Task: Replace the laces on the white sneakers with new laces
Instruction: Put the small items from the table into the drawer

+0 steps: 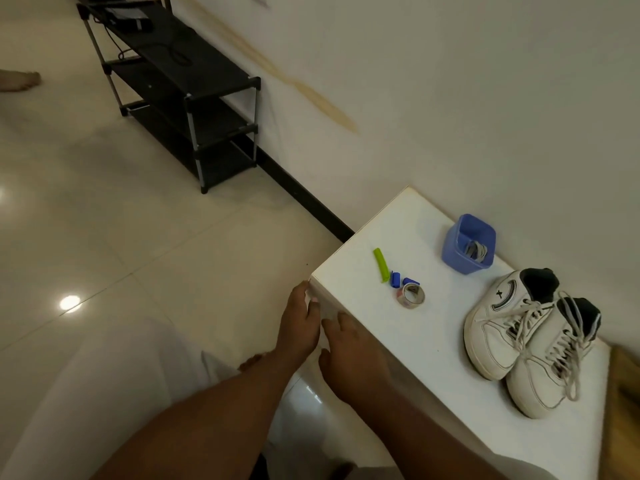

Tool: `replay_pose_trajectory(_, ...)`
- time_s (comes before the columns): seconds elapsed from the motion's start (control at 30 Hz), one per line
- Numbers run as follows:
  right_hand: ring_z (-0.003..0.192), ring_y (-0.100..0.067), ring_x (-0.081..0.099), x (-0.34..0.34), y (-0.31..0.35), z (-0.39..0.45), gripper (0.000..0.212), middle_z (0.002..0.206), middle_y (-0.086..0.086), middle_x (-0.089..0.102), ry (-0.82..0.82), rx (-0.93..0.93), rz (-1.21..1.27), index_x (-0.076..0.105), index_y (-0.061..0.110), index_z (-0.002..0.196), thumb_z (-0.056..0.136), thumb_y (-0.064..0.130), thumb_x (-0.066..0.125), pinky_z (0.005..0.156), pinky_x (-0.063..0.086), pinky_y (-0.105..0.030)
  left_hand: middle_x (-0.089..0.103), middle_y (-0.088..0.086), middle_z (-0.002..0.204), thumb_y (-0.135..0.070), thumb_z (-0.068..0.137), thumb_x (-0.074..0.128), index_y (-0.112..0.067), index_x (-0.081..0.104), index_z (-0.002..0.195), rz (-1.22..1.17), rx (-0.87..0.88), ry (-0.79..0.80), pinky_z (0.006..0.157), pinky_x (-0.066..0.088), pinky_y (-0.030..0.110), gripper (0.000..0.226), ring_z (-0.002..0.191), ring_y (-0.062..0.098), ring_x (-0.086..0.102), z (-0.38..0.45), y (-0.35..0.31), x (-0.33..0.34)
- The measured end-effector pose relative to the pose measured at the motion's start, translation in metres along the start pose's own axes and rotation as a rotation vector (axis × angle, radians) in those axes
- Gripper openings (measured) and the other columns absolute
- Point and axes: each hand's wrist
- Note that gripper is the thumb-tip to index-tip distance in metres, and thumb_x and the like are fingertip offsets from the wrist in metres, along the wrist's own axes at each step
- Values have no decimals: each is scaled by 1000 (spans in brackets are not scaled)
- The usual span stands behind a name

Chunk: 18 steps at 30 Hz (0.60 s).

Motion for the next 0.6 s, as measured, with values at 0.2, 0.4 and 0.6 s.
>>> replay_pose_trajectory(0.2, 114, -17, 59, -5, -7, 2, 44, 136, 3, 55, -26, 4, 37, 49, 27, 140, 97, 36, 49, 87, 54, -31, 59, -11, 125, -29, 107, 36, -27, 54, 130, -72, -18, -7, 94, 44, 21, 29, 115, 7, 56, 13, -1, -2)
replay_pose_trajectory(0.4, 115, -16, 59, -6, -14, 5, 43, 140, 4, 54, -9, 20, 67, 49, 28, 141, 99, 35, 48, 89, 52, -29, 60, -20, 127, -48, 103, 32, -40, 52, 132, -92, -79, 65, 104, 45, 34, 37, 117, 3, 56, 17, 1, -6)
replay_pose_trajectory(0.6, 111, -17, 60, -8, -10, 7, 42, 136, 4, 54, -11, 15, 74, 50, 28, 139, 98, 37, 48, 84, 52, -29, 64, -26, 112, -67, 90, 25, -49, 56, 116, -3, -110, 41, 106, 44, 44, 44, 109, 3, 59, 17, -4, -15)
Point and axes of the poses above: each hand's wrist, its own z-axis towards the middle knuckle, its own x-axis out of the palm, y = z × x
